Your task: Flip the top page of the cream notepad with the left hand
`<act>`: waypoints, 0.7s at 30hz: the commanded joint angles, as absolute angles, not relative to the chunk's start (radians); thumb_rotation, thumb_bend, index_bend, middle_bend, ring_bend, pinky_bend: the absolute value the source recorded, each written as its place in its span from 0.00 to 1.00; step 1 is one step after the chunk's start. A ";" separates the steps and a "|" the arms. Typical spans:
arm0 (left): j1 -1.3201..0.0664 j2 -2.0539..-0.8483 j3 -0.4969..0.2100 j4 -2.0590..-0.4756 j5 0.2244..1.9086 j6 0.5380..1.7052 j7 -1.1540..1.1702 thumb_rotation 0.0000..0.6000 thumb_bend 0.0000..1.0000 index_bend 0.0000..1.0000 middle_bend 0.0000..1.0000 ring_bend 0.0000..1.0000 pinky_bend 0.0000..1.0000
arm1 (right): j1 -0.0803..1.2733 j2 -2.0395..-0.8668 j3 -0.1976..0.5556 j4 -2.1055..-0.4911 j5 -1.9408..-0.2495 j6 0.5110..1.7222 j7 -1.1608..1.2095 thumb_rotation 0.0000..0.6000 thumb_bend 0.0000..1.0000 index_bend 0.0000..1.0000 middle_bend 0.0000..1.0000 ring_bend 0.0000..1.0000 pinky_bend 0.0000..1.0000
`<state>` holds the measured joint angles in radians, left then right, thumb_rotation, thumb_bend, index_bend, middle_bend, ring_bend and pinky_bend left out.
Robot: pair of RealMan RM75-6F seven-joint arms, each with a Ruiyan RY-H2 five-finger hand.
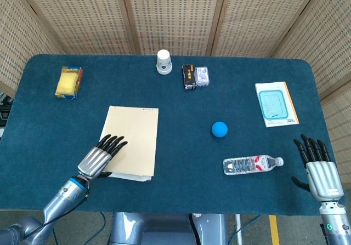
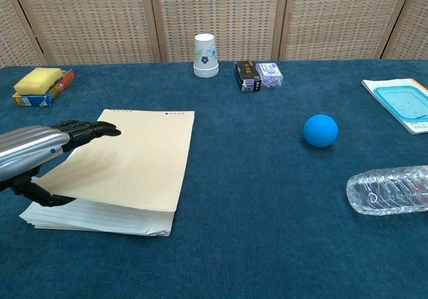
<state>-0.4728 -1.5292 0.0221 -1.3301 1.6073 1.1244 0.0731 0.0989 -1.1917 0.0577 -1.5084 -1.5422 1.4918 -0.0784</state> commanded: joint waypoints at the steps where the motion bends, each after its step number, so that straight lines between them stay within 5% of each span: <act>1: -0.485 -1.532 0.005 -1.330 1.593 1.114 0.075 1.00 0.39 0.00 0.00 0.00 0.00 | 0.099 -1.192 0.058 -1.508 -1.542 1.491 -0.080 1.00 0.00 0.00 0.00 0.00 0.00; 18: -0.541 -1.534 -0.050 -1.332 1.504 1.041 0.118 1.00 0.39 0.00 0.00 0.00 0.00 | 0.103 -1.193 0.061 -1.507 -1.527 1.477 -0.080 1.00 0.00 0.00 0.00 0.00 0.00; 20: -0.540 -1.538 -0.049 -1.330 1.506 1.051 0.113 1.00 0.39 0.04 0.05 0.03 0.02 | 0.103 -1.192 0.061 -1.508 -1.527 1.478 -0.079 1.00 0.00 0.00 0.00 0.00 0.00; 21: -0.538 -1.540 -0.049 -1.328 1.509 1.059 0.110 1.00 0.39 0.14 0.15 0.10 0.08 | 0.103 -1.192 0.061 -1.509 -1.527 1.478 -0.079 1.00 0.00 0.00 0.00 0.00 0.00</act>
